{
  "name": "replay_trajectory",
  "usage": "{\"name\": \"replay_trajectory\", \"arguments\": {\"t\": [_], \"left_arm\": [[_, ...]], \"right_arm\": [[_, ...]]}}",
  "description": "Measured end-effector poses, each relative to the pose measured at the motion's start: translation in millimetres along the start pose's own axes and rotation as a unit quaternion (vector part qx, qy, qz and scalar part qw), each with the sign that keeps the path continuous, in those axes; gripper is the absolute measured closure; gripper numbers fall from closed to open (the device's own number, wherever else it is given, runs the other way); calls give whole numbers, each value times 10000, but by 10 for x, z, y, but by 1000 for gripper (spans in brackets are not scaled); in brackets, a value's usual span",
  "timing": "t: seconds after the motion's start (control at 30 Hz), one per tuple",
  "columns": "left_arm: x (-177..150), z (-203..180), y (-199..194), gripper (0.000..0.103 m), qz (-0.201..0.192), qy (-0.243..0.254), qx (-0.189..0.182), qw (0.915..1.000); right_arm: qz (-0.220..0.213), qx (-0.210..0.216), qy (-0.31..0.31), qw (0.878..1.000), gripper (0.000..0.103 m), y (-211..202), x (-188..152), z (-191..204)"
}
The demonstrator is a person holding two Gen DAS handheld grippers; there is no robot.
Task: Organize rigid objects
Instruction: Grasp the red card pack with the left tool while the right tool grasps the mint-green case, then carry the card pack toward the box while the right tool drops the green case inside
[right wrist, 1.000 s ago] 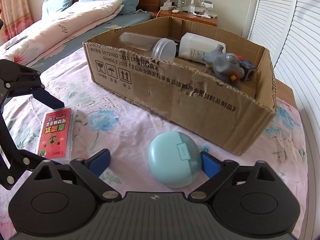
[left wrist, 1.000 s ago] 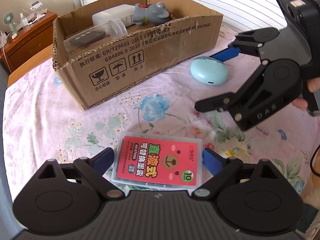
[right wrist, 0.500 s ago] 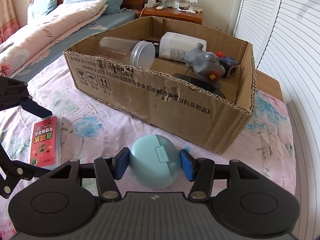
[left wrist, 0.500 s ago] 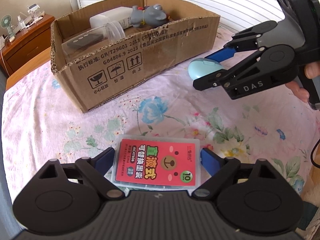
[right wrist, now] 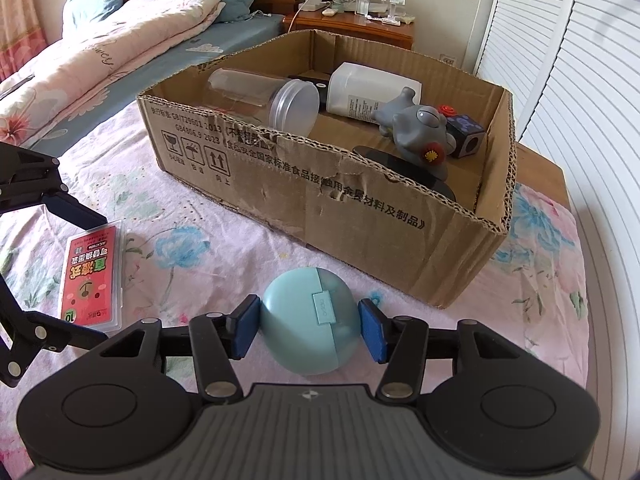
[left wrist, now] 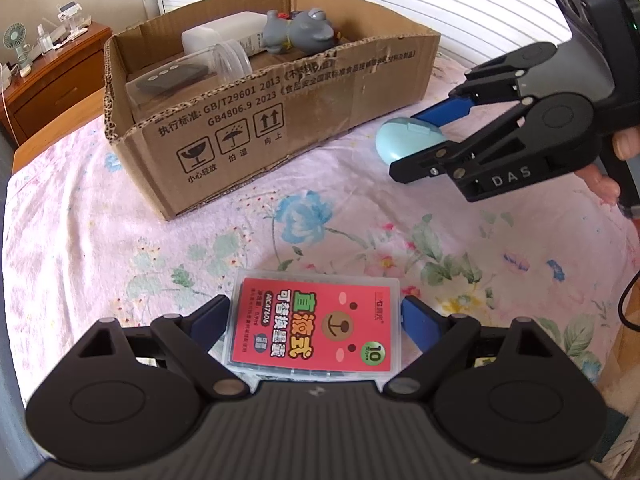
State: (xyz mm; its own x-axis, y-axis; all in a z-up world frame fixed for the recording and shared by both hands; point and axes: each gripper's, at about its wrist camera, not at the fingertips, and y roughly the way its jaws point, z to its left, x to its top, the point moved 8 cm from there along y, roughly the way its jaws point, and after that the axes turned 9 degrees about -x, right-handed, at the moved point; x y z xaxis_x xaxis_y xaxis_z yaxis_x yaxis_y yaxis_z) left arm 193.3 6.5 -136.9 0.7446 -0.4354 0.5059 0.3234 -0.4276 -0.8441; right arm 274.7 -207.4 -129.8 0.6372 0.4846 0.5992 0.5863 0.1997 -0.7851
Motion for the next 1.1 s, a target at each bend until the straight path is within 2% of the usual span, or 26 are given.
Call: {"name": "replay_trajectory", "arguments": {"t": [0.43,0.77,0.93,1.1], "left_arm": [[9,-79,-253,12,-67,43,-70,9999],[178,-96,-504,12,-438,112,-14,9990],[266,-63,-587,12,-610,120,75,9980],[311,-30,-614,12,-663,79,122,9977]], "right_arm": [[-57,-29,-164,9998,45,-340,53,20],[-485,-251,4,9985,45,-680,429,-220],[-624,-393,138,9972,45,-683,658,-394],[-478,-531,213,9972,45,-487,786,-522]]}}
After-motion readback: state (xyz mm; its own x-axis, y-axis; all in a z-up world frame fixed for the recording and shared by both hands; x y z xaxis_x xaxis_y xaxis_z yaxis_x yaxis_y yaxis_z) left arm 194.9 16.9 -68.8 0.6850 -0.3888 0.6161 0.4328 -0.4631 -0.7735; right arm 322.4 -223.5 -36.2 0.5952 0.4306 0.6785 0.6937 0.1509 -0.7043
